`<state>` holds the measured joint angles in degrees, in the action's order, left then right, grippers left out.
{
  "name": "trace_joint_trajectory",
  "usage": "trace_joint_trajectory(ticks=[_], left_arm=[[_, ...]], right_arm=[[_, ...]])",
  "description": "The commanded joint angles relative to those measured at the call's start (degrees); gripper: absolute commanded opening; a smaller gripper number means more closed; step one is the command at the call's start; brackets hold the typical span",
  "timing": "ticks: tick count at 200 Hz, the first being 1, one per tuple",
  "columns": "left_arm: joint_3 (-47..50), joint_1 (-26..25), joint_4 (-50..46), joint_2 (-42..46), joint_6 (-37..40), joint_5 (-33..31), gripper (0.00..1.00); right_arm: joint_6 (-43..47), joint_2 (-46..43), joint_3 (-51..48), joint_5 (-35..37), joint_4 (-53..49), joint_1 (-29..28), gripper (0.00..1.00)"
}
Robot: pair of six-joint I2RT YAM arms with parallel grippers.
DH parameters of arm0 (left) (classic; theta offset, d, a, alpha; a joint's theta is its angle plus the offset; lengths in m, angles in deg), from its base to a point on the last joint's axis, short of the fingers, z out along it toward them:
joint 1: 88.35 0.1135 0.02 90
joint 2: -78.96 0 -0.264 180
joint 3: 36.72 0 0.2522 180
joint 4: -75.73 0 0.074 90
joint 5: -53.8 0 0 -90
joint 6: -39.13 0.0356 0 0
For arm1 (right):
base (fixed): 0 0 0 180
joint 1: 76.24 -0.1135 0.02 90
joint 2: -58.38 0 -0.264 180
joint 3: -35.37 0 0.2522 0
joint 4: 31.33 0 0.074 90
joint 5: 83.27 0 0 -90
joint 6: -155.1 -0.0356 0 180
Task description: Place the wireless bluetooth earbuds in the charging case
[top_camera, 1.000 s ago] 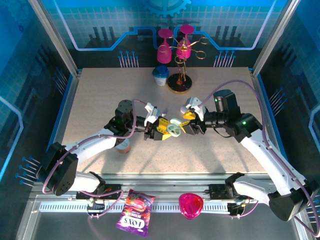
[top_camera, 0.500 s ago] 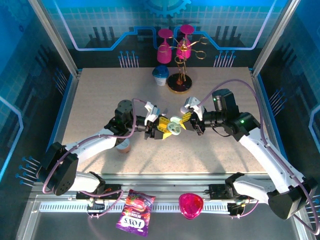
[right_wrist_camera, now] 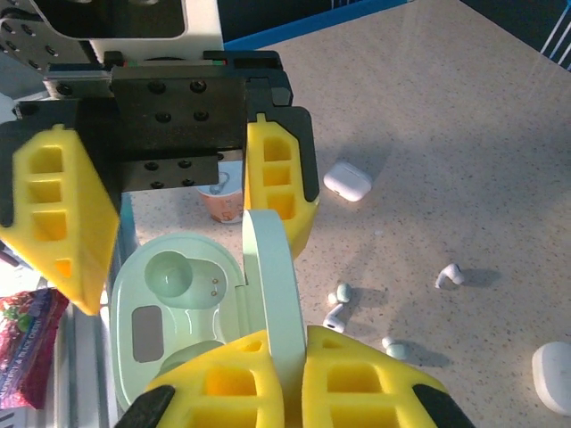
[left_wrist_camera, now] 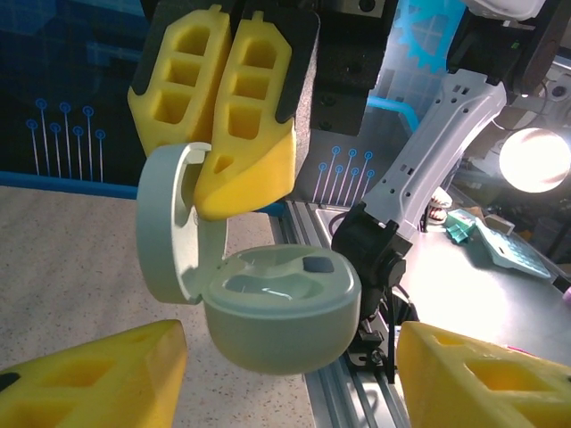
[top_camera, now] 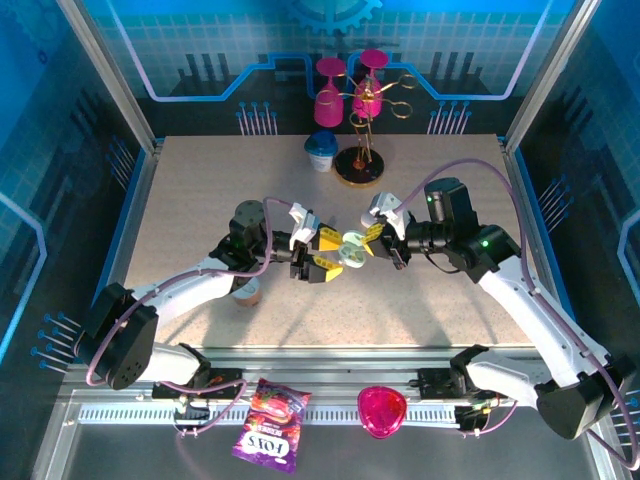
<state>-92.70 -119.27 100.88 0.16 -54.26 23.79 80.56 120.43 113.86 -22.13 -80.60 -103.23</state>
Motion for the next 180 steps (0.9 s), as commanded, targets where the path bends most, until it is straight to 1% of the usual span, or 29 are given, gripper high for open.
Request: trace_joint_trajectory(ticks=[1,21,36,69,86,95,180], left_arm=[[-0.06,-0.26,0.62,-0.69,-0.23,-0.78,0.71],[-0.35,-0.27,0.31,-0.99,-0.44,-1.69,0.78],[-0.57,-0.25,0.16,-1.22,-0.96,-2.6,0.8],[-0.66,-0.21,0.25,-1.44,-2.17,-3.68,0.77],[-0.61,-0.25,0.18,-1.44,-2.22,-3.57,0.71],[-0.51,-0.28,0.22,-1.44,-2.2,-3.56,0.7],[-0.64,-0.28,0.81,-1.35,-2.36,-3.21,0.72]], right_arm=[[0.77,-0.96,0.8,2.82,-0.35,-1.27,0.01],[0.75,-0.96,0.84,4.27,-0.18,-2.08,0.01],[0.62,-0.96,0.77,5.12,0.34,-2.54,0.01],[0.18,-0.87,0.9,6.28,1.7,-3.2,0.01],[0.07,-0.46,1.21,6.02,1.92,-3.42,0.01],[0.14,-0.22,1.49,5.92,1.93,-3.55,0.01],[-0.17,1.64,2.41,4.54,3.6,-4.74,0.01]])
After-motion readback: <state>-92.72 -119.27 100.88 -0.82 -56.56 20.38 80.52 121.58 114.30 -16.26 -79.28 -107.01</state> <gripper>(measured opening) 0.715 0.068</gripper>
